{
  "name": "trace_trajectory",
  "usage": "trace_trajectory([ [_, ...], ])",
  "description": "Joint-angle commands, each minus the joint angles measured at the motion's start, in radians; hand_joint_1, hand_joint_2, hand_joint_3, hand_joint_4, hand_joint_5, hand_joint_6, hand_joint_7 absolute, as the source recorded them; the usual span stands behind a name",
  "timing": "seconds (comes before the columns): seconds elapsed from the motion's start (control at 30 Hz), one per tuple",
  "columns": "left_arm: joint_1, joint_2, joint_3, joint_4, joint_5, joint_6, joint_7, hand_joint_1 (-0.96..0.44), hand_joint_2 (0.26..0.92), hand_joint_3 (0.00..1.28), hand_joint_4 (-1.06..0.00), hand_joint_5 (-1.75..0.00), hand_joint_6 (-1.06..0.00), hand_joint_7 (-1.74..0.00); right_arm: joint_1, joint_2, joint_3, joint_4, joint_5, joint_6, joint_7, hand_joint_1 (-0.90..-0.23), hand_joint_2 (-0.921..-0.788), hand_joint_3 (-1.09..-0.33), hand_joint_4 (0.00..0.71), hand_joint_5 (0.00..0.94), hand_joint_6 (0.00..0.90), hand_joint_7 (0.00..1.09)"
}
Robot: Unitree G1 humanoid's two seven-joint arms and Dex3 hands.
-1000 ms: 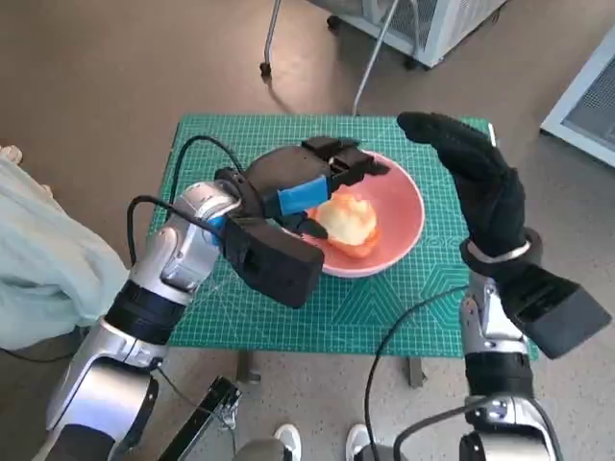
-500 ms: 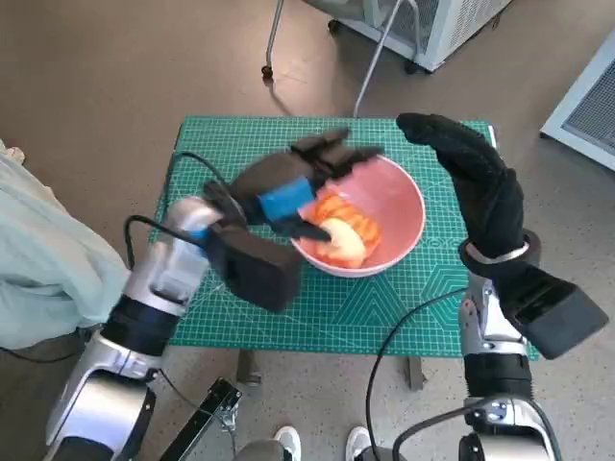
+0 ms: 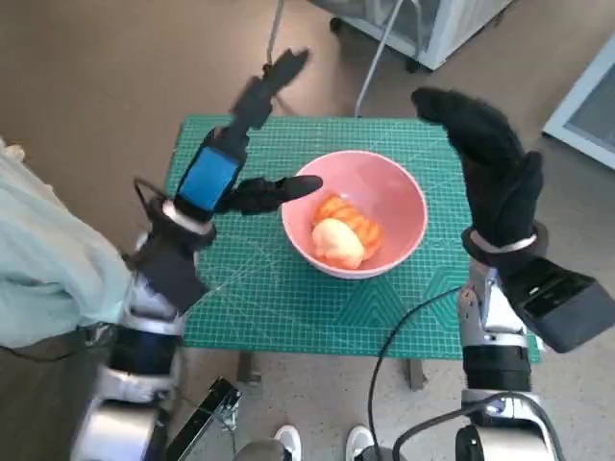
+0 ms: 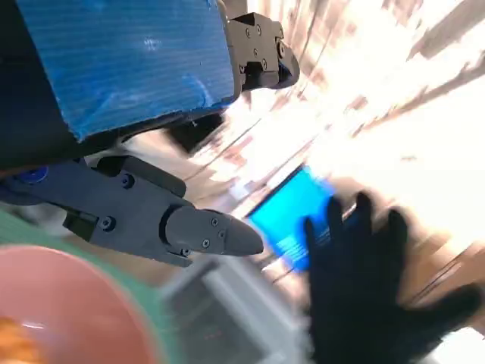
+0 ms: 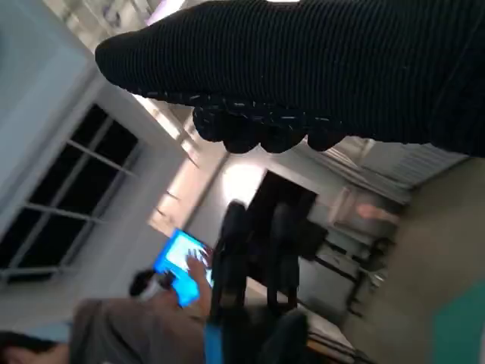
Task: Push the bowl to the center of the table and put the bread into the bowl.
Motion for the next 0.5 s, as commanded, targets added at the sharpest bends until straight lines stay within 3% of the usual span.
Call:
trace_trajectory([
  [0.03, 0.03, -0.01, 0.025, -0.059, -0.016, -0.015, 0.017, -0.53, 0.921, 0.29, -0.04, 0.0, -0.01, -0.41, -0.018, 0.013, -0.002, 0.018, -0.036, -0.014, -0.04, -0.664, -0.921, -0.743, 0.236, 0.049, -0.001, 0.79],
  [0.23, 0.028, 0.017, 0.046, -0.059, 0.004, -0.018, 0.01, -0.54, 0.921, 0.3, -0.09, -0.03, 0.0, -0.43, -0.041, 0.016, 0.006, 0.019, -0.082, -0.026, -0.082, -0.655, -0.921, -0.764, 0.232, 0.043, -0.001, 0.77],
  [0.5, 0.04, 0.029, 0.041, -0.093, -0.012, 0.004, -0.014, -0.52, 0.921, 0.29, -0.11, -0.04, 0.0, -0.43, -0.064, 0.014, 0.009, 0.039, -0.074, -0.035, -0.075, -0.647, -0.921, -0.775, 0.233, 0.039, -0.001, 0.75],
])
